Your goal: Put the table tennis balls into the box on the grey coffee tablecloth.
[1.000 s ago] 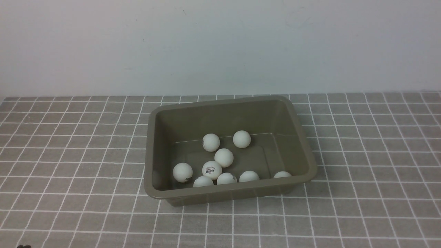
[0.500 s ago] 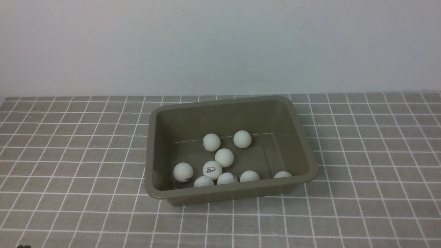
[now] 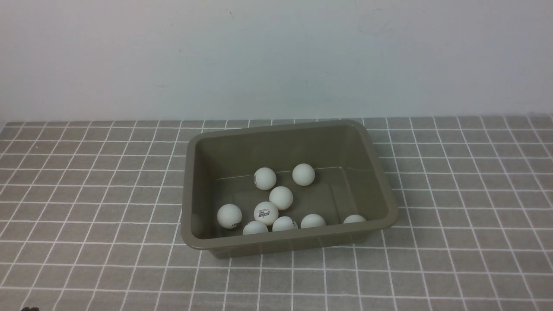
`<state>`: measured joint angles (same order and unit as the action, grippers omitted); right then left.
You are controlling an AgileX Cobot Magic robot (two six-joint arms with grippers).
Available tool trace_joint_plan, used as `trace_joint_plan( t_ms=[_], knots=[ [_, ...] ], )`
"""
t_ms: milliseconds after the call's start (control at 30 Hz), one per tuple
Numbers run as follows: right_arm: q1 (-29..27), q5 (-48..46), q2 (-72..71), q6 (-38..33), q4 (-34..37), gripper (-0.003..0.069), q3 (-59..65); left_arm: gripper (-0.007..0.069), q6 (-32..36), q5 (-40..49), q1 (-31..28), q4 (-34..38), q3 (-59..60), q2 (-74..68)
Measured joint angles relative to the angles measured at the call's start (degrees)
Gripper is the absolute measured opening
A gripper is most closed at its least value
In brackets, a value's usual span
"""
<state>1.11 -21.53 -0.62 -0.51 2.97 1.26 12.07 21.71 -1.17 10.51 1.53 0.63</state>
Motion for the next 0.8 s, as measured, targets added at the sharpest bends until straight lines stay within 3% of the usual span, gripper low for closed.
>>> trace_joint_plan(
  t_ms=[800],
  knots=[
    [0.0, 0.0, 0.0, -0.7, 0.0, -0.0014, 0.0, -0.0005, 0.0, 0.0, 0.0, 0.0, 0.0, 0.0]
  ],
)
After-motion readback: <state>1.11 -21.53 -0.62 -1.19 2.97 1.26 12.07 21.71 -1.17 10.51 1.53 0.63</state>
